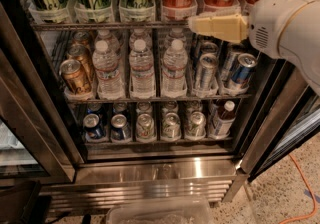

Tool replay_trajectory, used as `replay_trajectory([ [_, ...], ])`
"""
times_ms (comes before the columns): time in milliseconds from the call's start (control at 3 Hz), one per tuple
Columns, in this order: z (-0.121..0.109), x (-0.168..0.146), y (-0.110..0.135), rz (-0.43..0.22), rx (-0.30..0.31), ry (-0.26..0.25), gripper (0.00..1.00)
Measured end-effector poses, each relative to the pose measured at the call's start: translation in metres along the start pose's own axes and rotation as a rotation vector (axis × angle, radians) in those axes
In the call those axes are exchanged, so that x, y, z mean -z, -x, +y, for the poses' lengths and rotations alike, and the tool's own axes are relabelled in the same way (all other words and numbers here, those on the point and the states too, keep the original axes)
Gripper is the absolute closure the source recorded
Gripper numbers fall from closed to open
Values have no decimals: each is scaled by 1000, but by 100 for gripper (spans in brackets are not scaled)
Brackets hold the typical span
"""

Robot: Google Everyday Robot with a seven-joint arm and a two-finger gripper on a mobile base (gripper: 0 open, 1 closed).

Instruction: Pick coke can from top shelf of fridge

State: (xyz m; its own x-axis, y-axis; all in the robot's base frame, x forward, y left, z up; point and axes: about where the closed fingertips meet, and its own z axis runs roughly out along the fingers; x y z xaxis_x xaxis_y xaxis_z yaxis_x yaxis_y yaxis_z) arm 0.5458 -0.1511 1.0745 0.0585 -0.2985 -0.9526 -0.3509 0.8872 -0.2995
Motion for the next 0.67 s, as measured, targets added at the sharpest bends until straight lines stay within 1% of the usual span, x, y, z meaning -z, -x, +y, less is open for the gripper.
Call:
replay_trajectory([
  [333, -2, -9, -3, -11, -11, -33, 0],
  [667, -4, -18, -2, -26, -15, -65, 3],
])
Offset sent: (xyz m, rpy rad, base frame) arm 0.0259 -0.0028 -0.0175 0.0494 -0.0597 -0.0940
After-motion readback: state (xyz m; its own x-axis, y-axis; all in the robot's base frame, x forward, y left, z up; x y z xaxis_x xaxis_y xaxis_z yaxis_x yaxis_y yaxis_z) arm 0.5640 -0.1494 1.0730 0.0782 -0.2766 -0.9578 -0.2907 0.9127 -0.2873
